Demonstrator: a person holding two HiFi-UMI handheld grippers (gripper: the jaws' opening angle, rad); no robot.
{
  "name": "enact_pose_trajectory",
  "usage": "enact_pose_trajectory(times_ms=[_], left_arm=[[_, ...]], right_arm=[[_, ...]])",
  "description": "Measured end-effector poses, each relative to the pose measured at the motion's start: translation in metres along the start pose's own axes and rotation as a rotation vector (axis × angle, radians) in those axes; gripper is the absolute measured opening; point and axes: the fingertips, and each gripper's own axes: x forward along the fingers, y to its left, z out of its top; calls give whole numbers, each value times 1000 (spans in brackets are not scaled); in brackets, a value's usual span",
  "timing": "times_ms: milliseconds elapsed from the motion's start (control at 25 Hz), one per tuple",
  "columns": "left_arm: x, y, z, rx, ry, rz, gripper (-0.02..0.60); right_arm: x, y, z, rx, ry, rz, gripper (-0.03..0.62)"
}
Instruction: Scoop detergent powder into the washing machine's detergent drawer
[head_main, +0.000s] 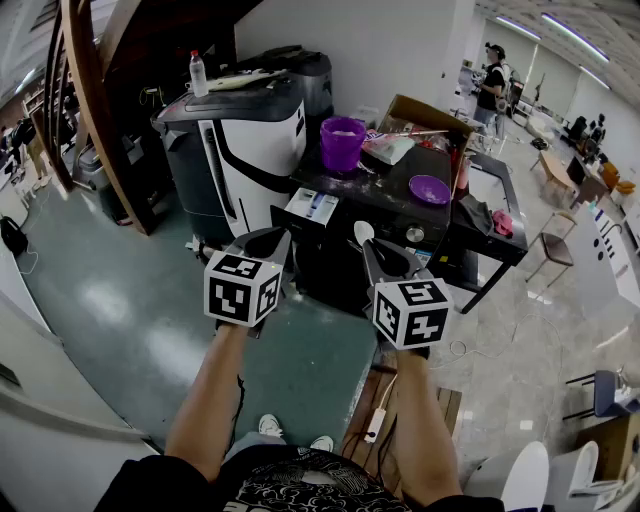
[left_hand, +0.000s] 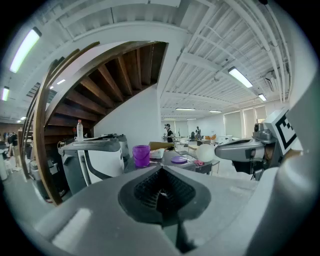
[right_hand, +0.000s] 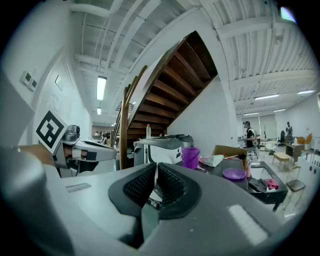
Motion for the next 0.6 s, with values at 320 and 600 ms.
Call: enact_pose_trajectory(times_ms=[320,600], left_arm=[[5,-7,-2,-1,3,-13,0],[19,-7,2,0,6,-21,0]], right_arm=[[-3,-5,-3,10,-4,1,35],[3,-16,-6,24,3,-5,35]])
